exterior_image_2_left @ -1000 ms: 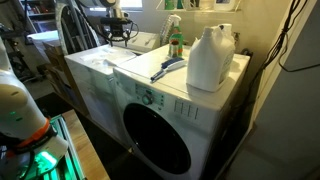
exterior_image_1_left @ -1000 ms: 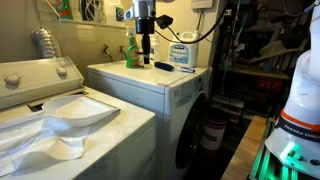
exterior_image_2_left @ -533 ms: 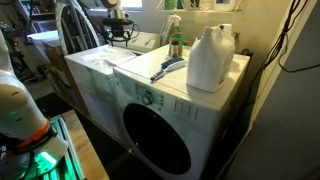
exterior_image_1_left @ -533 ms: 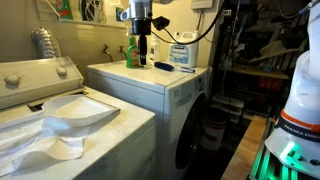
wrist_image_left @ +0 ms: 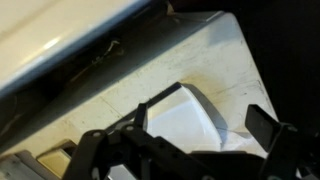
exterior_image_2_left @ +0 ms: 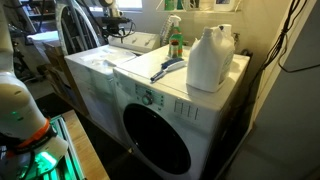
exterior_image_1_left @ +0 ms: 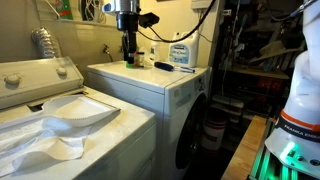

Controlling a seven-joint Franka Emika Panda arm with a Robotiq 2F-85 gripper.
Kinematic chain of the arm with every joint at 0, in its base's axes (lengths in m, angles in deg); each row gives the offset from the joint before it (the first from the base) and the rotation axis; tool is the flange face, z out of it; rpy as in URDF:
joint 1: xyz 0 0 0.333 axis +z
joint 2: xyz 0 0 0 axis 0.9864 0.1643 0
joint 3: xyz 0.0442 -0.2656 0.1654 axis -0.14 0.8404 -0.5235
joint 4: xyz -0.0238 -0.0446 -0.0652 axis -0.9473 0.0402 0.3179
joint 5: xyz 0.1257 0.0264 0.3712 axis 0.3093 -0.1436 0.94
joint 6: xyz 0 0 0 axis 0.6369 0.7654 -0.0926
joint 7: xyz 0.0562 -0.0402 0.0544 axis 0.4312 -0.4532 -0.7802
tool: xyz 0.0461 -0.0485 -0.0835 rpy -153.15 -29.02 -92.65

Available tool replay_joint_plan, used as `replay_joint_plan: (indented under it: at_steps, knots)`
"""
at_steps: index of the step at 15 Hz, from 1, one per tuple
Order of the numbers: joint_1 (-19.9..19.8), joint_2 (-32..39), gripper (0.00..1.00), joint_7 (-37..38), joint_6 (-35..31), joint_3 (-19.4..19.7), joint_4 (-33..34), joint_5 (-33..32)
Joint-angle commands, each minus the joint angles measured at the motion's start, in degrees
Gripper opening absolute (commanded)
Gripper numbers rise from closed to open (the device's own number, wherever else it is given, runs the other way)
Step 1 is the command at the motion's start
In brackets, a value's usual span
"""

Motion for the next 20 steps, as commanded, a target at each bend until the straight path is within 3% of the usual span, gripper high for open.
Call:
replay_joint_plan:
  at_steps: [1, 9, 10, 16, 20]
  knots:
    - [3.67, 7.07, 1.00, -5.63, 0.51, -2.51, 8.63, -1.52]
    - [13.32, 18.81, 1.00, -18.74, -5.22, -5.74, 20.34, -5.05]
    - [11.37, 15.52, 1.00, -15.46, -5.09, -5.65, 16.43, -2.60]
    - [13.55, 18.49, 1.00, -16.73, -5.06, -5.36, 19.68, -4.01]
    - [16.41, 18.74, 1.00, -4.19, -9.36, -4.44, 16.80, -4.18]
